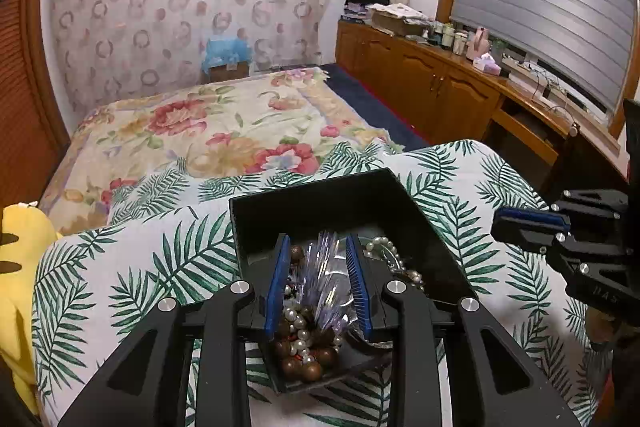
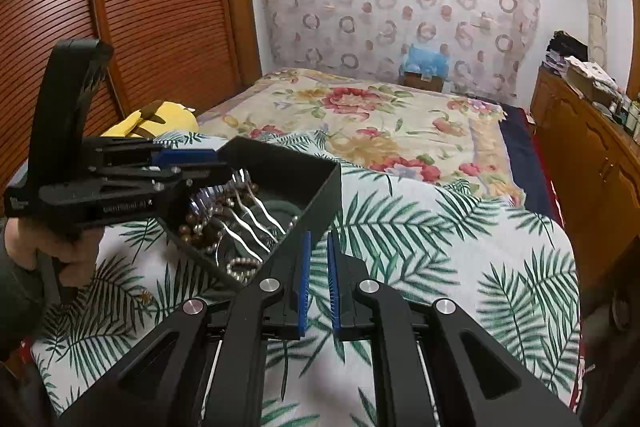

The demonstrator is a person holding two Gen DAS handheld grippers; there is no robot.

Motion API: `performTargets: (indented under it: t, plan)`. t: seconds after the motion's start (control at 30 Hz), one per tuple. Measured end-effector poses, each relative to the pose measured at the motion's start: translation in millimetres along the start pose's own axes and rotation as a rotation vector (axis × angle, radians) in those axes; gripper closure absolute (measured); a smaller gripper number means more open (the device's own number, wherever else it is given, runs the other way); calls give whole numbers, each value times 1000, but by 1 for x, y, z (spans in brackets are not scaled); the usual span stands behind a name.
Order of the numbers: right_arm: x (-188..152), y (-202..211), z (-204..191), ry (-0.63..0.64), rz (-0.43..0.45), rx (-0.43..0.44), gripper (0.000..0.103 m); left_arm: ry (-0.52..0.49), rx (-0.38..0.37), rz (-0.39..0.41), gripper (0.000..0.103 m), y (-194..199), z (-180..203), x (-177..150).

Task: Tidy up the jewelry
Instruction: 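Drop the hair comb into the black box with the left tool while the right drops the hairpins in, then grasp the gold ring with the right tool while the left tool grasps the gold flower brooch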

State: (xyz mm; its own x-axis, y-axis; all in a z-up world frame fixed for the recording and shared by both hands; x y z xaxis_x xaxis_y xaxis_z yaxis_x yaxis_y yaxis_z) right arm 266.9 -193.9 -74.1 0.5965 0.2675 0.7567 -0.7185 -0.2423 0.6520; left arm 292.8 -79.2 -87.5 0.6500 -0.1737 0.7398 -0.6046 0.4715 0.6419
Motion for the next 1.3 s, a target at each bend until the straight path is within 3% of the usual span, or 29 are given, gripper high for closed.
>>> performTargets:
  t: [0.17,0.23,0.33,0.73,1.1,1.27,1.3]
  plan:
    - [-15,13,-5,3,-14,4,93,-6,0,28,64,15,5,-5]
    - [-23,19,-10,3,-24,10,93,-10,6,43,51,25,8,-9]
    - [-37,25,-17,11,-39,15,75,-17,6,58,39,37,13,-16]
    - [-87,20,-49,66,-147,65,74,15,13,10,24,57,10,-77]
    - [-99,11,-64,160,-182,28,74,10,46,-80,24,51,4,-115]
    - [-99,11,-61,166,-181,31,79,-17,13,-107,39,47,16,-119]
    - [-98,11,-61,164,-178,33,86,-22,9,-112,44,47,19,-119]
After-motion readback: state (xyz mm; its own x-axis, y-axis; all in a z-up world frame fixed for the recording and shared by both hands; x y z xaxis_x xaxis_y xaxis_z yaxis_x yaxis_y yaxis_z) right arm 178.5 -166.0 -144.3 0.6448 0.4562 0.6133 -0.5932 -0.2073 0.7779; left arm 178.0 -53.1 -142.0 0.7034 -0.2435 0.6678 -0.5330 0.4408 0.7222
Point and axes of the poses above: each gripper's, at about its wrist camera, not at the fingertips, and y roughly against the way its jaws point, z to its right, x to its top, the point moved 7 cm from there along -y, roughly the way its jaws point, and after that the axes turned 11 degrees about -x, right-handed, at the moved point
